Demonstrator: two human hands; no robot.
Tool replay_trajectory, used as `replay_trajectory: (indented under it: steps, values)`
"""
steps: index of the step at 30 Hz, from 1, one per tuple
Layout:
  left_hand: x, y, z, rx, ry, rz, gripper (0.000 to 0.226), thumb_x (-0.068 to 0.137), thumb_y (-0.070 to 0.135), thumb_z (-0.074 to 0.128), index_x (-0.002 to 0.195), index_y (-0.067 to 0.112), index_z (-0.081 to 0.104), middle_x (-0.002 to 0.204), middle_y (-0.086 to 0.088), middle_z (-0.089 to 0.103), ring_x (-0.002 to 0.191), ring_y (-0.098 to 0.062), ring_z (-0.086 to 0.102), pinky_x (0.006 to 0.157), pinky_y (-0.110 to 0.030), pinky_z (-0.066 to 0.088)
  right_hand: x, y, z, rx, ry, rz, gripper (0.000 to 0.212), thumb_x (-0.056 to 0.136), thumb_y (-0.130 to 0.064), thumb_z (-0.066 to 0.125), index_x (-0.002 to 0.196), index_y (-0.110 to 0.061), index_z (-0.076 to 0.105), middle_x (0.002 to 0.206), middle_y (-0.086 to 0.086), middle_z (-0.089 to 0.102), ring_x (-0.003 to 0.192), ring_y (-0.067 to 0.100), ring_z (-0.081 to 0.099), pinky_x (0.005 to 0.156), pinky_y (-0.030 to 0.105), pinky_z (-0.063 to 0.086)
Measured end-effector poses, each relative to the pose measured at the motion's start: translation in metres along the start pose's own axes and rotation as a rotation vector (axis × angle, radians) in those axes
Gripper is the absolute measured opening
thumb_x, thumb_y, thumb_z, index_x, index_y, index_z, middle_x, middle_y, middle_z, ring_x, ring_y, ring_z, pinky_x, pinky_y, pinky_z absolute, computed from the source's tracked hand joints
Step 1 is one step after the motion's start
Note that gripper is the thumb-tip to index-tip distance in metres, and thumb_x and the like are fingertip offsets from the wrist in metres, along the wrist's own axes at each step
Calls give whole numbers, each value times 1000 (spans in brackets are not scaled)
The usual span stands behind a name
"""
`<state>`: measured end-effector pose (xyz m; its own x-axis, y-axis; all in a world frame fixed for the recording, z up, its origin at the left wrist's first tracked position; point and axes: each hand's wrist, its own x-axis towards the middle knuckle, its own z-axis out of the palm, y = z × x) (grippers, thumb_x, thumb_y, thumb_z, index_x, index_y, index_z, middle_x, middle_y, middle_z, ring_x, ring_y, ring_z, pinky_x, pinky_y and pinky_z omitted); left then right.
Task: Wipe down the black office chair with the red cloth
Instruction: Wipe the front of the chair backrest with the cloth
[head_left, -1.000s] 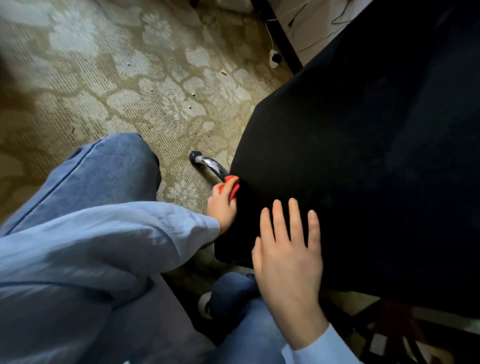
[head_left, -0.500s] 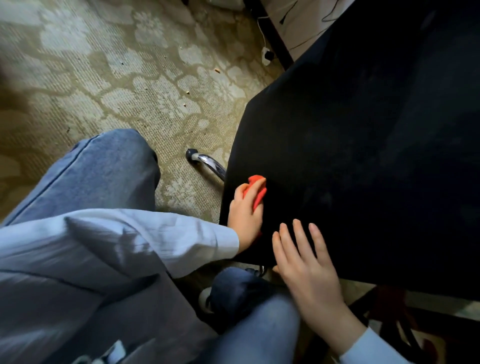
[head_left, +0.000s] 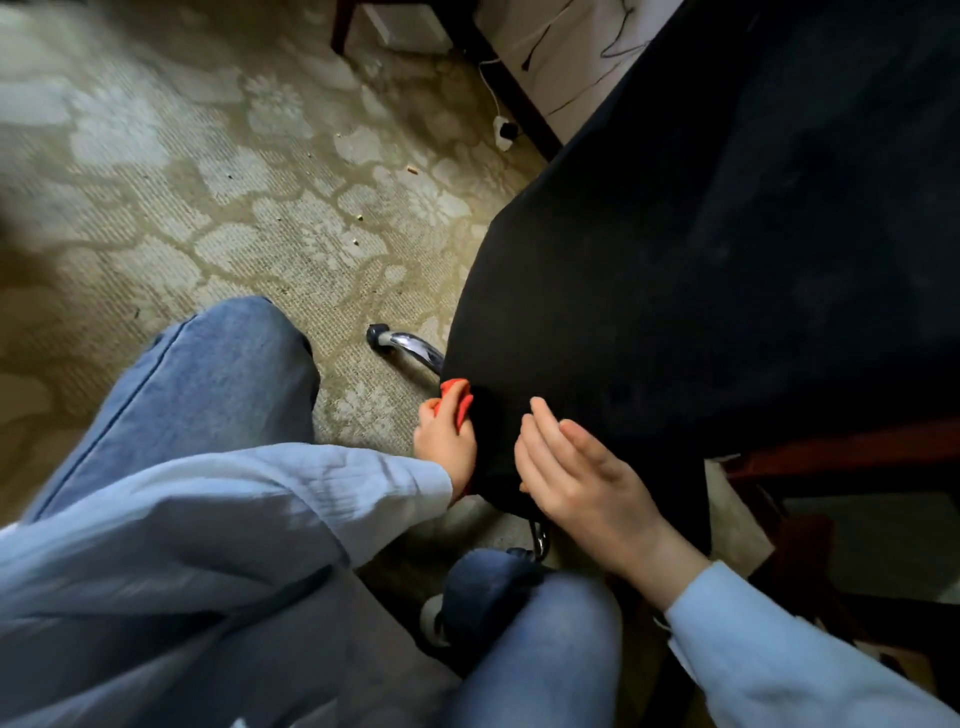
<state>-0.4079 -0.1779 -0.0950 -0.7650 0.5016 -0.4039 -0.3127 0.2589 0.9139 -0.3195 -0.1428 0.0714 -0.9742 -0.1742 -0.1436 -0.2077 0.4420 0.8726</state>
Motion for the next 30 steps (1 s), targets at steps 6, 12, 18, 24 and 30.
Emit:
replay_trajectory:
  steps: [6, 12, 18, 24, 30]
  values:
    - [-5, 37, -17, -62, -21, 153, 48, 86, 9, 49, 128, 31, 54, 126, -7, 49, 114, -20, 53, 105, -32, 38, 32, 8, 15, 21, 42, 114, 36, 86, -32, 45, 98, -13, 73, 113, 4, 68, 115, 18, 59, 116, 40, 3]
    - [-34, 91, -37, -352, -11, 501, 40, 87, 30, 48, 125, 44, 46, 131, -2, 49, 123, -5, 45, 108, -25, 32, 33, 18, 7, 58, 296, 350, 39, 91, -23, 43, 128, -18, 53, 141, -1, 46, 132, 22, 30, 116, 42, 2]
    - [-42, 98, -14, -206, 206, 627, 47, 86, 29, 41, 131, 37, 38, 129, 0, 34, 126, -14, 35, 111, -31, 26, 19, 21, 19, 306, 312, 640, 67, 79, -16, 51, 141, -16, 25, 144, 12, 22, 131, 35, 26, 112, 43, 18]
    - [-9, 122, -7, -134, 418, 598, 44, 85, 32, 44, 128, 36, 36, 131, -20, 42, 119, -32, 44, 101, -26, 28, 58, 38, 24, 502, 140, 583, 65, 74, -17, 39, 138, -16, 39, 147, 18, 26, 130, 33, 31, 110, 41, 19]
    - [71, 165, -24, 100, 356, 567, 56, 88, 13, 51, 142, 24, 38, 144, -12, 31, 127, -32, 35, 104, -35, 31, 75, 37, 37, 505, -130, 479, 68, 67, -23, 50, 134, -15, 51, 145, 4, 43, 132, 23, 42, 110, 43, 18]
